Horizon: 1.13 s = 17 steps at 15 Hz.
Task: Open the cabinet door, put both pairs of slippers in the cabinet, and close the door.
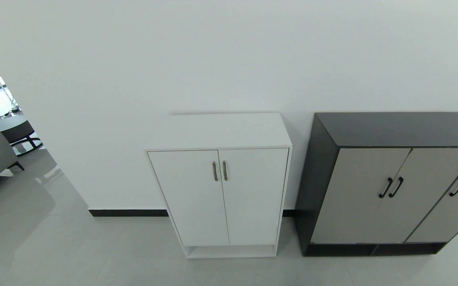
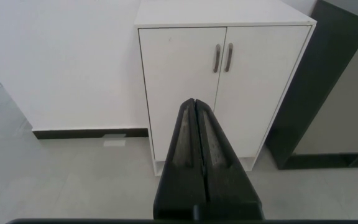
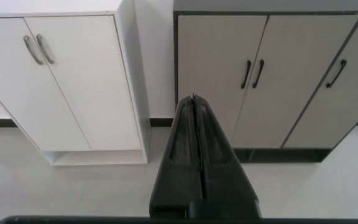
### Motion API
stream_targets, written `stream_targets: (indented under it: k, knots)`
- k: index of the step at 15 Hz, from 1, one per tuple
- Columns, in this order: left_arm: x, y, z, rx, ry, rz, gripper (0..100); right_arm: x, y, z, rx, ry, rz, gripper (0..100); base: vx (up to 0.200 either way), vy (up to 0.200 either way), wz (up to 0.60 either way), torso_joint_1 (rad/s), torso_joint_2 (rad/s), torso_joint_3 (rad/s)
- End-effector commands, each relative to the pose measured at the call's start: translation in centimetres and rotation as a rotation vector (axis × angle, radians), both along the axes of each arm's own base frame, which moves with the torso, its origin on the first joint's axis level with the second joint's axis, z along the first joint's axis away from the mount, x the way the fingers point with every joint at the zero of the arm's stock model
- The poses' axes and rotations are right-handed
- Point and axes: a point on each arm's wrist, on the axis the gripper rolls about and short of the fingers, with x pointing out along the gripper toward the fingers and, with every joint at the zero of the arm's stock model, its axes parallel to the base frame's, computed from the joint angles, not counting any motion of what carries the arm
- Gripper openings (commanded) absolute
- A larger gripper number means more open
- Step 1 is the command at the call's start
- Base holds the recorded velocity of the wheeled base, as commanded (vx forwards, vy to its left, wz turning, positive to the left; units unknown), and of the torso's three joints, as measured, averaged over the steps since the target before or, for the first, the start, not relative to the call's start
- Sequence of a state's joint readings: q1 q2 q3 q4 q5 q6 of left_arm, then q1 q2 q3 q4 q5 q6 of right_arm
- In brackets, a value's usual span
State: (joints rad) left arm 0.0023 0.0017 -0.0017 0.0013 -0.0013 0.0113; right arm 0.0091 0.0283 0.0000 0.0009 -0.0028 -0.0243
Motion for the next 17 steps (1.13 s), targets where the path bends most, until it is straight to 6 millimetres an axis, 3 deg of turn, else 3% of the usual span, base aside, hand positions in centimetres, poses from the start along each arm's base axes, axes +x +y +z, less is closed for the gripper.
stream_targets:
  k: [1,17]
  knots:
    - [0.00,0.00,-0.01,0.003,0.000,0.002,0,0.12,-0.01,0.03,-0.001,0.017,0.007,0,0.000,0.000,0.00,0.000,0.00,0.000]
    - [0.01,0.01,-0.05,-0.004,0.002,0.005,0,-0.21,0.00,-0.07,0.030,-0.028,-0.022,0,0.000,0.000,0.00,0.000,0.00,0.000]
